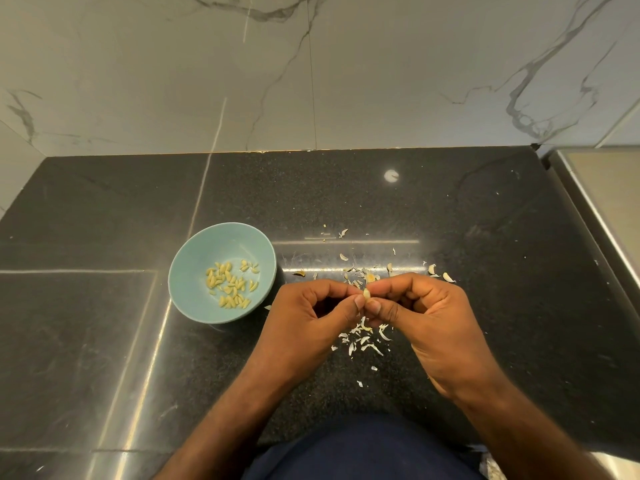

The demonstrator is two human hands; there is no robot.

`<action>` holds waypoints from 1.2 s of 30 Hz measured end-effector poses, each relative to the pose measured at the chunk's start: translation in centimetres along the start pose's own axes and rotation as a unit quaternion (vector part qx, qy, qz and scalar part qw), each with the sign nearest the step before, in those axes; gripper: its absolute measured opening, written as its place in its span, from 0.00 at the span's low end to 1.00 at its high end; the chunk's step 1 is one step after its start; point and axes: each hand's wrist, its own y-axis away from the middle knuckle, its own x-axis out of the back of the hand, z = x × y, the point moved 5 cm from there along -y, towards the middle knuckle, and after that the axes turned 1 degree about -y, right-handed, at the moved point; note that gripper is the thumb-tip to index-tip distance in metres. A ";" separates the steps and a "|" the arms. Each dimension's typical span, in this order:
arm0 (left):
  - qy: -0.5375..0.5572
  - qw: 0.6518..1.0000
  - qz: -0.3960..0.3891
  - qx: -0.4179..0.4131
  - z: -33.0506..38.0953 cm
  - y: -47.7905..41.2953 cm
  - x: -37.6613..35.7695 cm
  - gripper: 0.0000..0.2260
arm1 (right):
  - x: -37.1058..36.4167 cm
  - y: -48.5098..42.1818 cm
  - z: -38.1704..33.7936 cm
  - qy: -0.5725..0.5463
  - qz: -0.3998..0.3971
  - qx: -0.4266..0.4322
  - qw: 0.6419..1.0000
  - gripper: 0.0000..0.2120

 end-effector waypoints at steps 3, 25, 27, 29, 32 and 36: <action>-0.014 1.000 -0.008 -0.008 0.0 0.0 0.0 0.06 | -0.1 0.2 -0.1 -0.002 -0.008 -0.001 1.000 0.09; 0.076 0.996 0.020 0.043 -0.6 0.2 -0.1 0.04 | -0.6 0.2 -0.1 0.043 -0.029 0.024 0.998 0.08; 0.075 0.996 0.022 0.043 -0.7 0.3 0.0 0.04 | -0.6 0.3 -0.3 0.068 -0.035 0.028 0.997 0.08; 0.070 0.996 0.024 0.044 -0.7 0.3 0.1 0.04 | -0.5 0.3 -0.4 0.084 -0.039 0.023 0.995 0.09; 0.064 0.996 0.024 0.052 -0.9 0.2 0.3 0.04 | -0.3 0.3 -0.3 0.088 -0.037 0.018 0.995 0.08; 0.053 0.997 0.028 0.056 -0.9 0.0 0.1 0.03 | -0.3 0.3 -0.1 0.116 -0.024 0.034 0.992 0.08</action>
